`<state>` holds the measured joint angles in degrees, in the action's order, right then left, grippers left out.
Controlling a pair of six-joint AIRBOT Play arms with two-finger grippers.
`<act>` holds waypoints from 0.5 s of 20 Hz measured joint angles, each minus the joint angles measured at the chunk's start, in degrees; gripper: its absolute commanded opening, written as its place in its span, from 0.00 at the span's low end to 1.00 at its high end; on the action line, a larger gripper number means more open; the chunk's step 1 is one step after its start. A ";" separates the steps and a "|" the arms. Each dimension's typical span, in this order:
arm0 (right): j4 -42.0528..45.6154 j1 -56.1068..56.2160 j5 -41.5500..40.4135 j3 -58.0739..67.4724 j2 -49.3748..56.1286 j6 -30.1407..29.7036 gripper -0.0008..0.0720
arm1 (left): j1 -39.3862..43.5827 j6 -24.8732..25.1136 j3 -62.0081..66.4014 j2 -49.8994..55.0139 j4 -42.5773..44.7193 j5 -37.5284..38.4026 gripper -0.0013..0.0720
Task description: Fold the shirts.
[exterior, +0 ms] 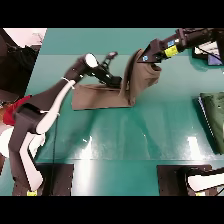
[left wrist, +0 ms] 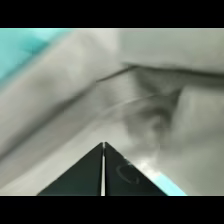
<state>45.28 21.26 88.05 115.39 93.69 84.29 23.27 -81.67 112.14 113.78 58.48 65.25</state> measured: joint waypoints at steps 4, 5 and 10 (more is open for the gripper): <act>-0.13 3.63 -2.05 0.70 2.78 -0.92 0.04 | -8.59 -0.22 0.11 -7.21 7.50 5.20 0.05; -0.15 4.85 -2.95 0.79 3.65 -1.53 0.04 | -10.93 -0.35 0.09 -8.92 8.55 6.64 0.05; -0.66 14.27 -13.31 0.98 11.34 -7.76 0.26 | -19.41 -0.44 0.09 -17.16 10.78 12.63 0.05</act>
<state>44.62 35.53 74.74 116.38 105.03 76.53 3.86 -82.11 112.22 96.62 69.25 77.89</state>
